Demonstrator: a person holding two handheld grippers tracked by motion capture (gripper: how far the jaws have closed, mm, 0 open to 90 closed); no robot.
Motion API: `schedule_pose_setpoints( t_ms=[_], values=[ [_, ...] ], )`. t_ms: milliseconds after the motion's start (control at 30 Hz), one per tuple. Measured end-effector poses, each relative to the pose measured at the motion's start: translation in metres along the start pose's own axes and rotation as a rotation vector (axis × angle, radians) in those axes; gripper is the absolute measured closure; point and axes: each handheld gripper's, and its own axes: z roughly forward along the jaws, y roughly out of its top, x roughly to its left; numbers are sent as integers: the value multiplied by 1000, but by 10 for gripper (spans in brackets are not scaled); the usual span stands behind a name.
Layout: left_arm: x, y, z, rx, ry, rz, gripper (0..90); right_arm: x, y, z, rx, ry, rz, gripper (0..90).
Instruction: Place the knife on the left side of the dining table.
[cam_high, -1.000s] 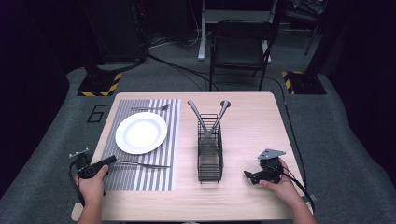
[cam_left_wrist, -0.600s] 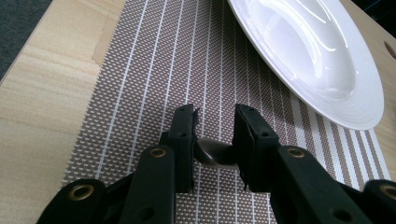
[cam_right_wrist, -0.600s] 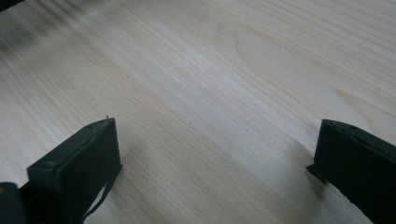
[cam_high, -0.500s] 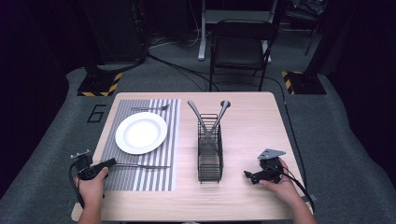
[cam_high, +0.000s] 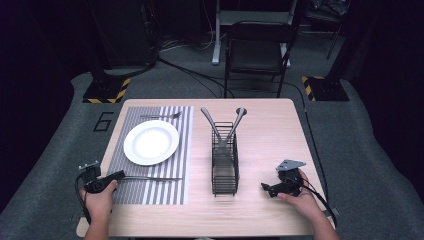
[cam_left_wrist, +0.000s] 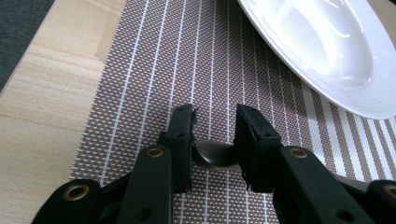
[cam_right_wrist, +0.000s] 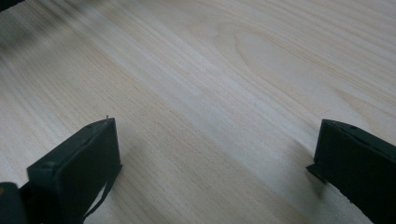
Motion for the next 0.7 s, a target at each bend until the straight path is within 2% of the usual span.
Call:
schedule_pose_setpoints(
  t_ms=[67, 167, 333, 367, 533, 700],
  values=[
    [0, 0, 0, -1, 2, -7, 674, 0, 0, 0, 0, 1, 0, 0],
    [2, 2, -4, -17, 15, 9, 663, 0, 0, 0, 0, 0, 0, 0],
    [2, 2, -5, -29, 9, -11, 652, 0, 0, 0, 0, 0, 0, 0],
    [3, 3, -6, -27, 10, 6, 648, 0, 0, 0, 1, 0, 0, 0],
    [-5, 4, -7, -43, -2, 32, 615, 0, 0, 0, 1, 0, 0, 0],
    [-16, 4, -6, -40, -17, 102, 582, 0, 0, 0, 0, -1, 0, 0]
  ],
)
